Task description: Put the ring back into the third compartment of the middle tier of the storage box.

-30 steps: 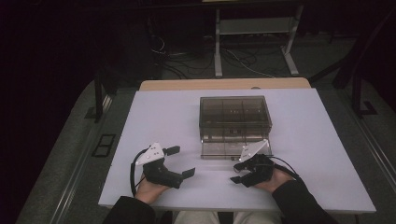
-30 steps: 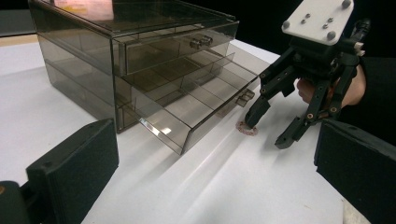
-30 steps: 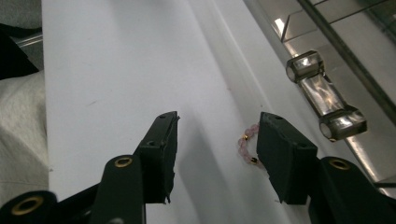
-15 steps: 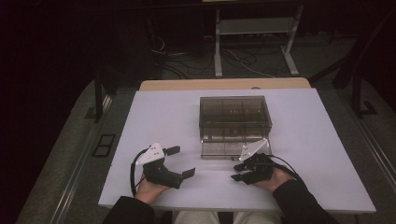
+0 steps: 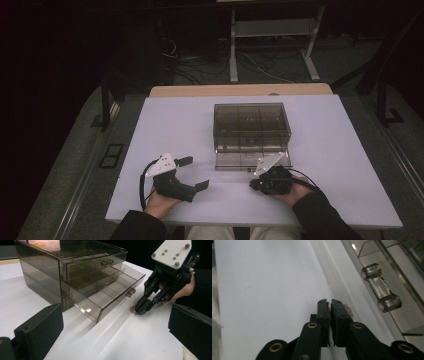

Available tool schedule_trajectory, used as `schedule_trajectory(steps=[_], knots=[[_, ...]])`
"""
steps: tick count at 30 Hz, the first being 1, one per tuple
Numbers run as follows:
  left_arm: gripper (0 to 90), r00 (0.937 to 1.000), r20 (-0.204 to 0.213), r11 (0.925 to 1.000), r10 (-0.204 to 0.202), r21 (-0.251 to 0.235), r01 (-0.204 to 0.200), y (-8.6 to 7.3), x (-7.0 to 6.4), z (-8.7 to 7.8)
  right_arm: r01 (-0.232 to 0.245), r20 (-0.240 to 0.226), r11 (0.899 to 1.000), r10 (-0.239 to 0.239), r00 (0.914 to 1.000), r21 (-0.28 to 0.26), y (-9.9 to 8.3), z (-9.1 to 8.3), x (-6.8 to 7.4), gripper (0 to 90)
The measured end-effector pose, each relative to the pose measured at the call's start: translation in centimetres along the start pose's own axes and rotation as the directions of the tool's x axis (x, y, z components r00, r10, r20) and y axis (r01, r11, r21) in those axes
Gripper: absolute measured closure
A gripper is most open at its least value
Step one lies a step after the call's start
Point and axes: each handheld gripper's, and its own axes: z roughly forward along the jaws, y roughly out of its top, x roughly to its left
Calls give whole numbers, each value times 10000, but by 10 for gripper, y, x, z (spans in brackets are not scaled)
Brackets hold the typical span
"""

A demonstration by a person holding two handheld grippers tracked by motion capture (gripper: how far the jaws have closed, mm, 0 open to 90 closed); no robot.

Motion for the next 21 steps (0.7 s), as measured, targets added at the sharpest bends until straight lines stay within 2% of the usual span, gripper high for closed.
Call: schedule_trajectory(steps=[5,6,8,11,21], knots=[[0,10000,-16,10000,-2,-8,2,0,0,0,-154,86,9999,154,9998,77,0,0,0,856],[0,10000,-14,10000,-5,-7,5,0,0,0,-387,-33,9992,387,9992,41,1,0,1,856],[0,10000,-15,10000,-7,-7,7,0,0,0,-517,-87,9987,517,9986,41,1,-1,0,857],[0,10000,-20,10000,-11,-16,11,0,0,-1,-540,-201,9985,539,9983,-31,0,-3,-2,856],[0,10000,-28,10000,-37,-52,37,0,0,-1,-910,-585,9938,873,9945,-641,0,-16,0,856]])
